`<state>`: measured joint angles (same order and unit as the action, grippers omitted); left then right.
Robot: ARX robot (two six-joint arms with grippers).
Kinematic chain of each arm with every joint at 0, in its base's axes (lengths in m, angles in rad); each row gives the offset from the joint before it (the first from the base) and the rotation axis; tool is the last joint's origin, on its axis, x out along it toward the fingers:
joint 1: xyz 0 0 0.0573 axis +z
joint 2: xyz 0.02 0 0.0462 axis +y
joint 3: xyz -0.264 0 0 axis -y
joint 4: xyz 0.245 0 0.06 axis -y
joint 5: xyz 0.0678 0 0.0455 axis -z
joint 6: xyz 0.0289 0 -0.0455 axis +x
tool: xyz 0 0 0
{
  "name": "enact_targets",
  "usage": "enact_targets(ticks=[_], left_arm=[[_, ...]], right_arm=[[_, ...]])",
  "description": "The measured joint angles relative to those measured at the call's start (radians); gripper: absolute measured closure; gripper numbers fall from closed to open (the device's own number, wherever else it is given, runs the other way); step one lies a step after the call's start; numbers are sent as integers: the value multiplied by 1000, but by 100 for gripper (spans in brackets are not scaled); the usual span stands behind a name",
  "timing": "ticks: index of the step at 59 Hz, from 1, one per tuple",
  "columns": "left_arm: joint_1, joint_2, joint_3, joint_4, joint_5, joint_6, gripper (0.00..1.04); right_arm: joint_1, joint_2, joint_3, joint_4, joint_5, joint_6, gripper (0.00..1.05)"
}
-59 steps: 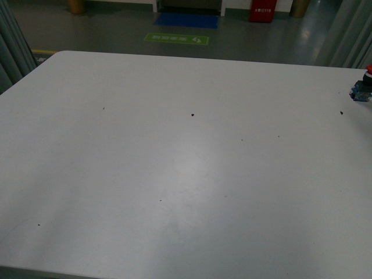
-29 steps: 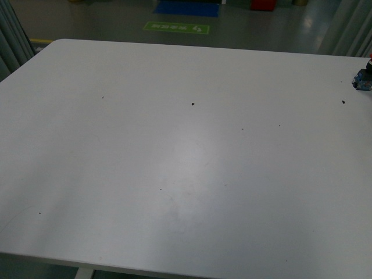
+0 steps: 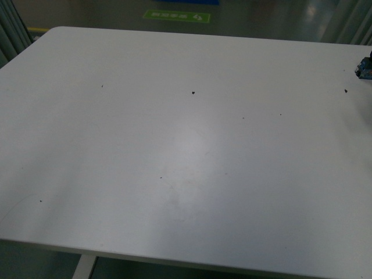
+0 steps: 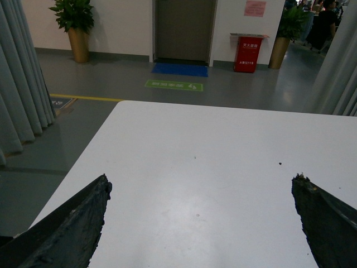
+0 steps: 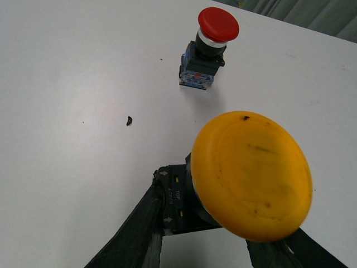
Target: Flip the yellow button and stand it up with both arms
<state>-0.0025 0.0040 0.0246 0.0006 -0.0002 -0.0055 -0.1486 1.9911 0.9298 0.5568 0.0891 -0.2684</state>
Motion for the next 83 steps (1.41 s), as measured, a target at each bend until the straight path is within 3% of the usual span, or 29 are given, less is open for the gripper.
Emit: enact_targets(ticks=[46,83], left_arm=[[0,0,0,0,0,0,7],[0,0,0,0,0,0,7]], right_arm=[[23,166,136,-23,63,3,71],[-45,250,205,-23,52,3,71]])
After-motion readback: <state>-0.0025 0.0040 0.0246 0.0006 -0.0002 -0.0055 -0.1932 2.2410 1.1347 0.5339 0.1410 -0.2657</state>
